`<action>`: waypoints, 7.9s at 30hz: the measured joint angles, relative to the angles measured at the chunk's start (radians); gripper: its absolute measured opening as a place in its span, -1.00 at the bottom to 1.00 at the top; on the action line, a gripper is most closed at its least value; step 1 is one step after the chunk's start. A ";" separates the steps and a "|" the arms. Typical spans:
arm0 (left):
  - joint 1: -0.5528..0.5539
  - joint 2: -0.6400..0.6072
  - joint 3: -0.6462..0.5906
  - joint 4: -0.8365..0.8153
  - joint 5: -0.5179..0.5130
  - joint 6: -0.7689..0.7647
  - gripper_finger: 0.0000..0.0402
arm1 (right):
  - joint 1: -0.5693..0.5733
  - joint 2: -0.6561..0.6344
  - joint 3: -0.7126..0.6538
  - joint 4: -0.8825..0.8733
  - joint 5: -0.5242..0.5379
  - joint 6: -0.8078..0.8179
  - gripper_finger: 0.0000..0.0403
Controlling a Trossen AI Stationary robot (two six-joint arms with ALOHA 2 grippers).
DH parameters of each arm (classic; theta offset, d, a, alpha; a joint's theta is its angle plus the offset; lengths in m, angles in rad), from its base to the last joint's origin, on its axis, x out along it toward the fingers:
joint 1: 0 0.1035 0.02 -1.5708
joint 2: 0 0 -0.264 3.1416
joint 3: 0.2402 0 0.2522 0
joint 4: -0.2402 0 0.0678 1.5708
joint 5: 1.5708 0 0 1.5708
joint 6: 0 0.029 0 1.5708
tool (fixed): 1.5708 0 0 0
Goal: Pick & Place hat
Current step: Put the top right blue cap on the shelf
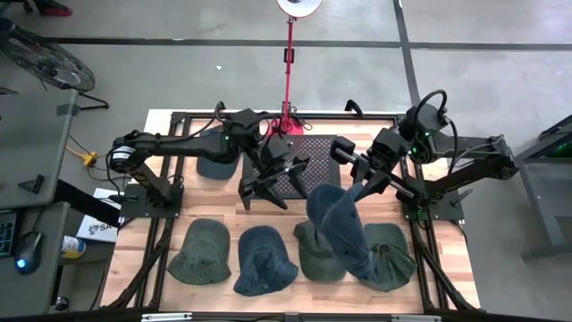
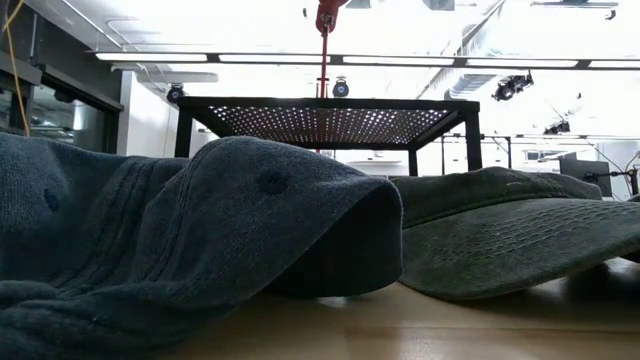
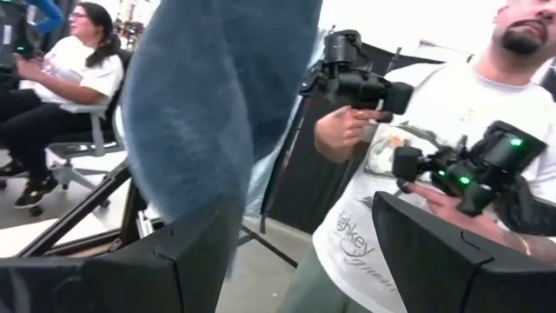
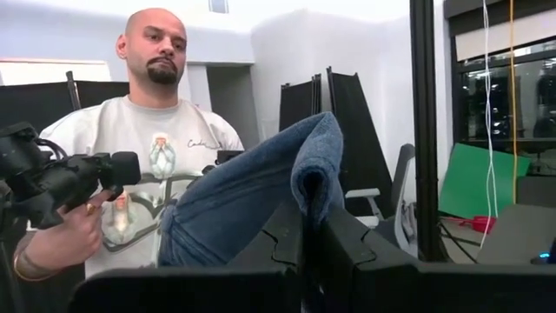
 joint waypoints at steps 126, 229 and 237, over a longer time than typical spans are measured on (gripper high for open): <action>0.058 0.054 -0.002 -0.025 -0.610 0.152 -0.97 | -0.426 -0.476 0.000 -1.004 0.401 -0.095 0.04; 0.058 0.060 0.158 0.095 -0.812 0.200 -0.27 | -0.397 -0.078 -0.003 -0.070 0.287 -0.082 -0.98; 0.058 0.013 0.157 -0.321 -0.826 0.384 -0.13 | -0.435 -0.167 -0.003 -0.371 0.285 -0.106 -0.98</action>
